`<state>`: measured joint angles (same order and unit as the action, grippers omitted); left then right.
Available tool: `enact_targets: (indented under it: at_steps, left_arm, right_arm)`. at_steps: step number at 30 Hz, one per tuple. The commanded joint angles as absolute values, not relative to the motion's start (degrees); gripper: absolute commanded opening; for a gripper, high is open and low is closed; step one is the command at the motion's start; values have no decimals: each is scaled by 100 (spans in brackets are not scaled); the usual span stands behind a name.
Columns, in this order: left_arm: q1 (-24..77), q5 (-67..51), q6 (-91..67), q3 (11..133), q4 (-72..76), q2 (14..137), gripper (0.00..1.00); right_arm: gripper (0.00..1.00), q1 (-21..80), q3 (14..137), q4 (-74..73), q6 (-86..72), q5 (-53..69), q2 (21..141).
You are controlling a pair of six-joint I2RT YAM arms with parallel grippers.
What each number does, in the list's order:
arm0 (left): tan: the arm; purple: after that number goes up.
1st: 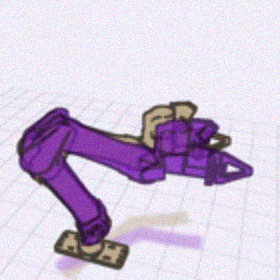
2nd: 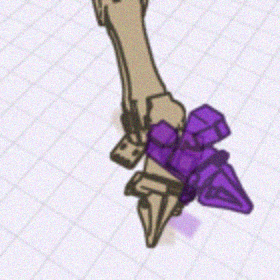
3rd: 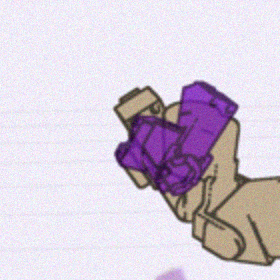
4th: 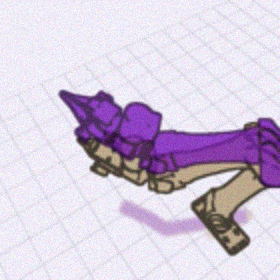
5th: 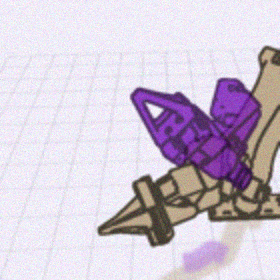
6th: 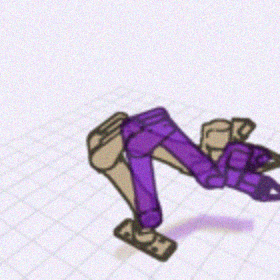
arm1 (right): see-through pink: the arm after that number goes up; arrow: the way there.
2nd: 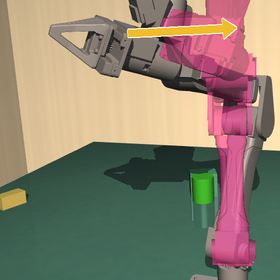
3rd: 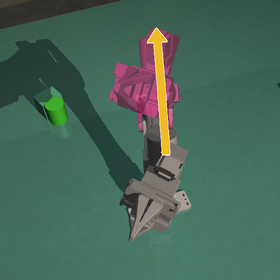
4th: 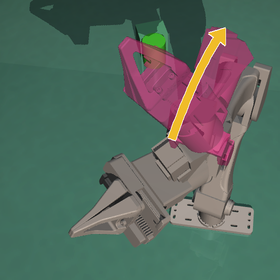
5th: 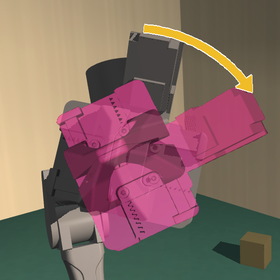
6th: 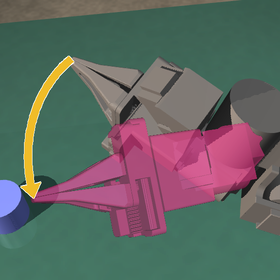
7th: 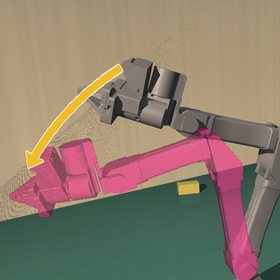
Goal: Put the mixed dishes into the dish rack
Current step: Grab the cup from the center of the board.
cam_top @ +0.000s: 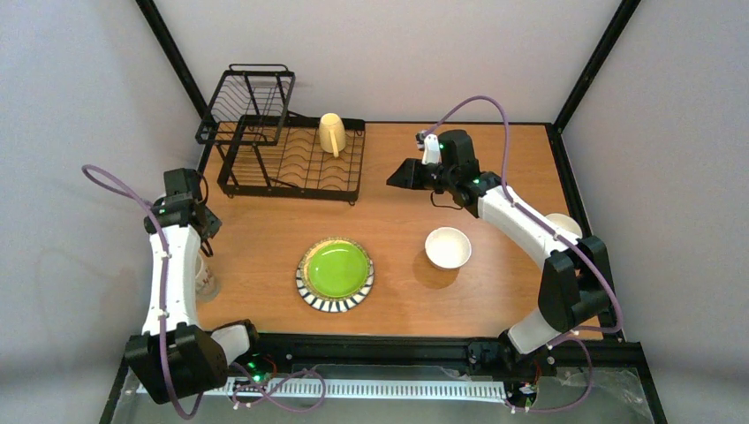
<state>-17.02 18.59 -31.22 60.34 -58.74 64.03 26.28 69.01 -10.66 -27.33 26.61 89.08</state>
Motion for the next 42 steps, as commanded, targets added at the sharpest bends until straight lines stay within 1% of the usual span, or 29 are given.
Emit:
enact_targets:
  at_steps: [1, 15, 24, 34, 39, 42]
  left_arm:
    - [-1756, 1925, -3050, 6114, -5949, 6399, 90]
    - [-2167, 1780, -3048, 6003, -5916, 6732, 91]
    - [-2178, 1781, -3070, 6017, -5890, 7021, 91]
    - [-2178, 1391, -3163, 5789, -5676, 7216, 91]
    - [-2178, 1185, -3173, 5571, -5584, 7273, 89]
    - [-2177, 1092, -3158, 5459, -5557, 7253, 84]
  right_arm:
    - [77, 2645, 7058, -1167, -2654, 2689, 8844]
    - [77, 2646, 7031, -1188, -2608, 2732, 8805]
    - [77, 2645, 6984, -1153, -2603, 2755, 8839]
    - [77, 2644, 6899, -1071, -2619, 2750, 8904]
    - [77, 2643, 6835, -956, -2691, 2782, 8958]
    - [76, 2638, 6775, -868, -2735, 2797, 8978]
